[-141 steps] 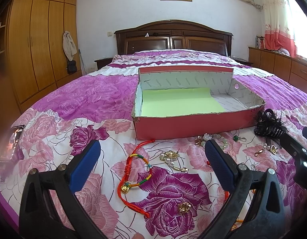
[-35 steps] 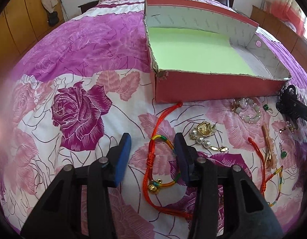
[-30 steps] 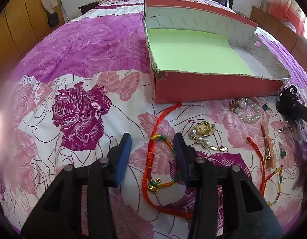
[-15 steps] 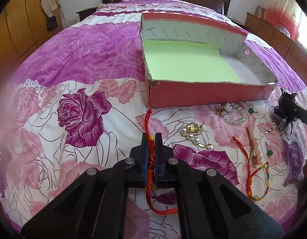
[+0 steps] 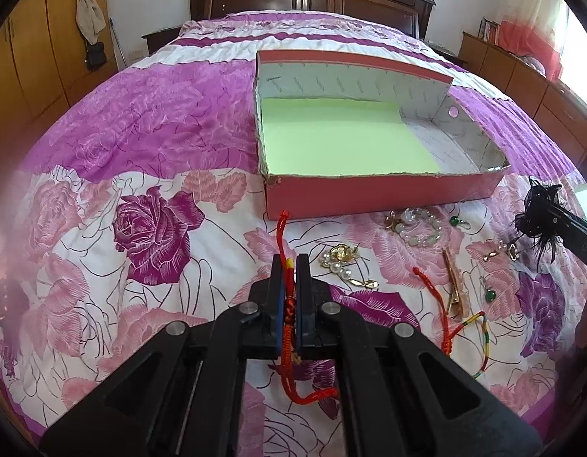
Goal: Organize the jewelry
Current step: 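Carry the red bracelet in the left tool into the box while the right tool carries the black bow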
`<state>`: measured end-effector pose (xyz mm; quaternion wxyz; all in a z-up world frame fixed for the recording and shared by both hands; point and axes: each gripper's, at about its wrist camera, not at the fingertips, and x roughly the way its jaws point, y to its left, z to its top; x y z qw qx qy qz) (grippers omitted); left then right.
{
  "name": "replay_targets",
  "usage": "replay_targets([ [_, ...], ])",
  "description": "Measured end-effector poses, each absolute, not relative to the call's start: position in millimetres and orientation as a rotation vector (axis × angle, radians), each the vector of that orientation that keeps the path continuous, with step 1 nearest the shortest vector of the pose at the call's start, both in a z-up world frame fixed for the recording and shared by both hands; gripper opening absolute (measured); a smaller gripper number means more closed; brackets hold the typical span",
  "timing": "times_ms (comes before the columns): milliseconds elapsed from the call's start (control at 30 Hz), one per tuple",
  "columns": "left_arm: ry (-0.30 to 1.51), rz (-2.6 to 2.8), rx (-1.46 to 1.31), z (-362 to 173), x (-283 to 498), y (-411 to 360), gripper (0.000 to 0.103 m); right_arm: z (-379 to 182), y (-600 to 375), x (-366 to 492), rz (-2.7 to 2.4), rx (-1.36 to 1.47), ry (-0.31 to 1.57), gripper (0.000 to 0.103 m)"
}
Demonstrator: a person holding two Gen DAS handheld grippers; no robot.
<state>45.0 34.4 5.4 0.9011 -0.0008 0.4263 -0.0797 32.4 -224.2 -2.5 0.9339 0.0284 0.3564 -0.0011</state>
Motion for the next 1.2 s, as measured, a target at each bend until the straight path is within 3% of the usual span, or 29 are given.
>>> replay_targets([
  [1200, 0.748, -0.178, 0.000, 57.3, 45.2, 18.8, 0.000, 42.3, -207.3, 10.6, 0.041, 0.044, 0.617, 0.034],
])
